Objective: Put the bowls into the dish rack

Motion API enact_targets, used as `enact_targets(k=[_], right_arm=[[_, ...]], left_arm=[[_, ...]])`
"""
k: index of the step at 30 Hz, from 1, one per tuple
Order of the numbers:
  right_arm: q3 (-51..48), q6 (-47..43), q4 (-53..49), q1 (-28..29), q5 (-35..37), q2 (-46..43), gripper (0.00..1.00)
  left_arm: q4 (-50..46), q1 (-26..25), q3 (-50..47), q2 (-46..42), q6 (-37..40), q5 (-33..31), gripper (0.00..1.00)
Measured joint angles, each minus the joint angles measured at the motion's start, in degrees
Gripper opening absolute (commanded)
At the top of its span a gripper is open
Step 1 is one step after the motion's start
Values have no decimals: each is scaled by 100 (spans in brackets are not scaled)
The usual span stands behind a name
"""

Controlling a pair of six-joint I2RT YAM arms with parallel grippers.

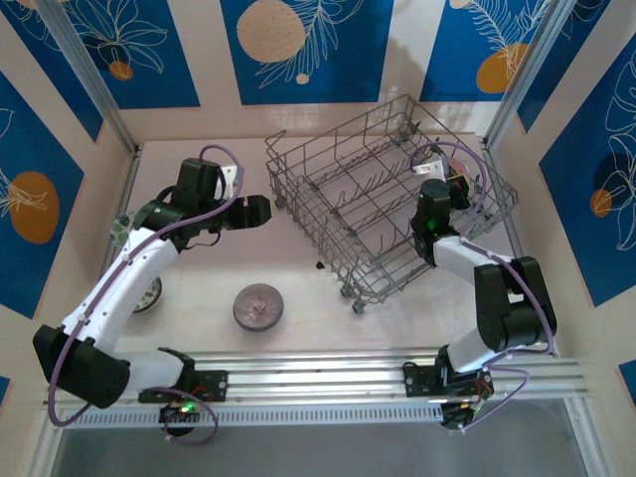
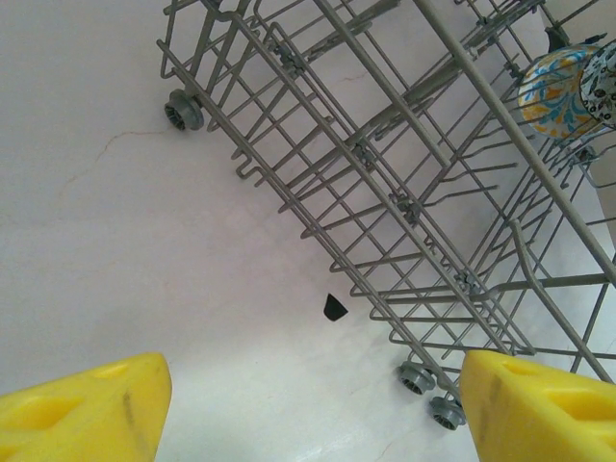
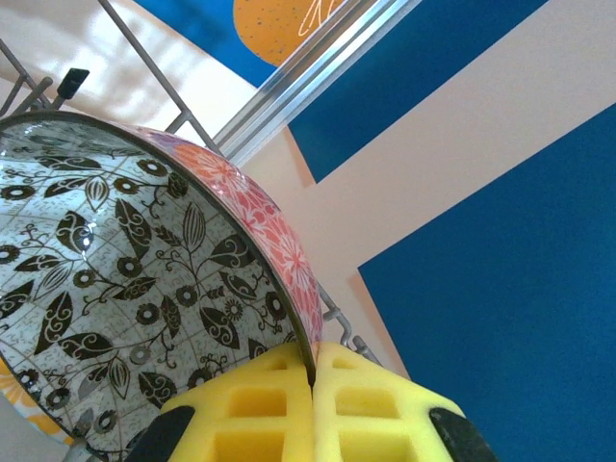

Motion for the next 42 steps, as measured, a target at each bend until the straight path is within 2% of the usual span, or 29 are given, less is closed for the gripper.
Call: enact_targets(k=[14,29,42], right_arm=[[358,1080,-1104,85,544,28,0],[752,1121,-1705,271,927,188,0],[951,1029,-1801,483,1305,459,0]], left_arm=[[26,4,-35,0,11,286,79],[31,4,-35,44,24,546,79],[33,4,-35,44,31,586,79]])
